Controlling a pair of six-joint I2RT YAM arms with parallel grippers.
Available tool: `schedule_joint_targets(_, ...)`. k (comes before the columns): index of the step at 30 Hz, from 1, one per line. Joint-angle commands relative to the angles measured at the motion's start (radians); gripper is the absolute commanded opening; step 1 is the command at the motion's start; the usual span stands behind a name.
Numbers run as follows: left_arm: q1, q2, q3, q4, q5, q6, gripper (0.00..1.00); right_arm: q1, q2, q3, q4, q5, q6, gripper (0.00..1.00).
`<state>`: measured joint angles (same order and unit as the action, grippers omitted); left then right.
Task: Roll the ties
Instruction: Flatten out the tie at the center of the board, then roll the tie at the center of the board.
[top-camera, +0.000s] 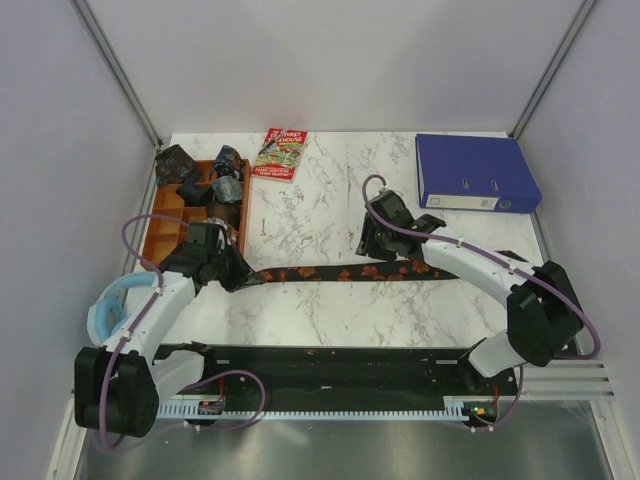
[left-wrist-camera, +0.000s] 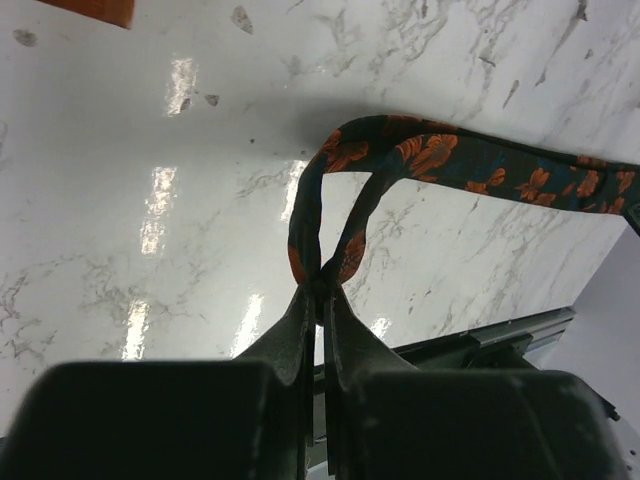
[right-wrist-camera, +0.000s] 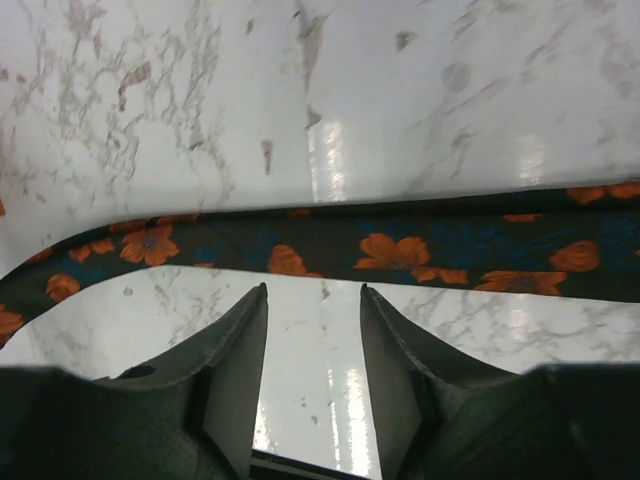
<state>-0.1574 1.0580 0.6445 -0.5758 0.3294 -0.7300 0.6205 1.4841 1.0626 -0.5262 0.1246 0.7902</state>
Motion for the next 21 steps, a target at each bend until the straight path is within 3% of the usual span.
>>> schedule_joint_targets(1,0.042,0.066,0.030,-0.012,-0.006,0.064,0.02,0.093,0.068,0.033,0.132,-0.049,0.092,0.47)
schedule_joint_targets(8,0.079,0.137,0.107,-0.036,0.019,0.107,0.02,0.231,0.267,0.125,0.350,-0.152,0.113,0.38)
schedule_joint_targets(12,0.079,0.160,0.144,-0.061,-0.013,0.119,0.02,0.258,0.364,0.204,0.419,-0.189,0.135,0.20)
schedule_joint_targets(15,0.079,0.189,0.165,-0.071,-0.021,0.132,0.02,0.265,0.445,0.249,0.443,-0.226,0.147,0.12)
schedule_joint_targets(21,0.079,0.235,0.179,-0.073,-0.024,0.150,0.02,0.265,0.547,0.344,0.463,-0.241,0.150,0.07)
